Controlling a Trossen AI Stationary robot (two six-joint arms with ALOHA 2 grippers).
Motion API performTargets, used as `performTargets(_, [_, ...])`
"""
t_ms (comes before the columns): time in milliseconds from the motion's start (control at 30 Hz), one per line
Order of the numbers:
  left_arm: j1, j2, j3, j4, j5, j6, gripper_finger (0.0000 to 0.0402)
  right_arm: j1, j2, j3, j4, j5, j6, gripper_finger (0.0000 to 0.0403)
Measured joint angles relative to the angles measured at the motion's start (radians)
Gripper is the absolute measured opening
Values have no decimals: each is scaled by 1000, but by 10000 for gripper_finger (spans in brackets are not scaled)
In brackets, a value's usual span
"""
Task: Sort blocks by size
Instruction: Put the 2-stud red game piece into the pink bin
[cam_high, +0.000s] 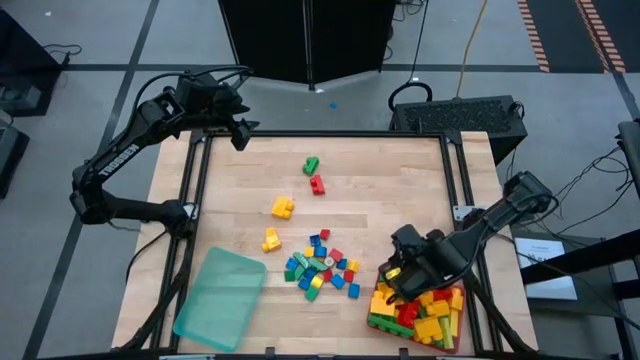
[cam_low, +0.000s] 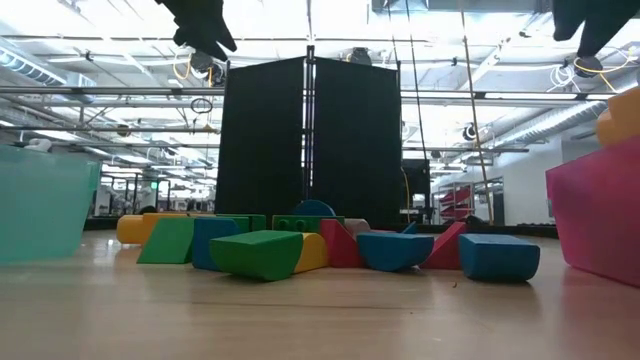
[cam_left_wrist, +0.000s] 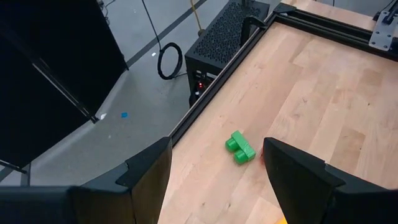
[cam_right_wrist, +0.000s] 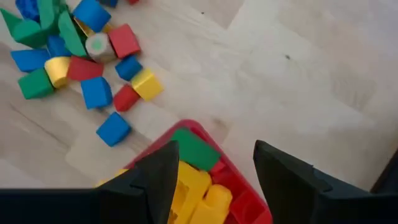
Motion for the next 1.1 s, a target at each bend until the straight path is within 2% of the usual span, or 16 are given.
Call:
performTargets(133, [0,0,0,-1,0,0,255,-28,-8,0,-32,27,-4,202])
performTargets(267, [0,0,0,1,0,-1,255,-218,-7,0,15,177,-195,202])
performTargets(467, [0,0,0,1,0,-1,255,-547,77,0,423,186,-704,203])
performTargets(633, [0,0,0,-4,0,-1,255,-735,204,1,808,22,-884,205])
performTargets(767, [0,0,0,-12,0,-2,255,-815,329,5,921,-52,-923,205])
performTargets(933, [0,0,0,-37,0,-2,255,-848,458,102,896,-70,-1003,205])
performTargets(1100, [0,0,0,-52,0,-2,255,-854,584,262,799,-85,-1079,206])
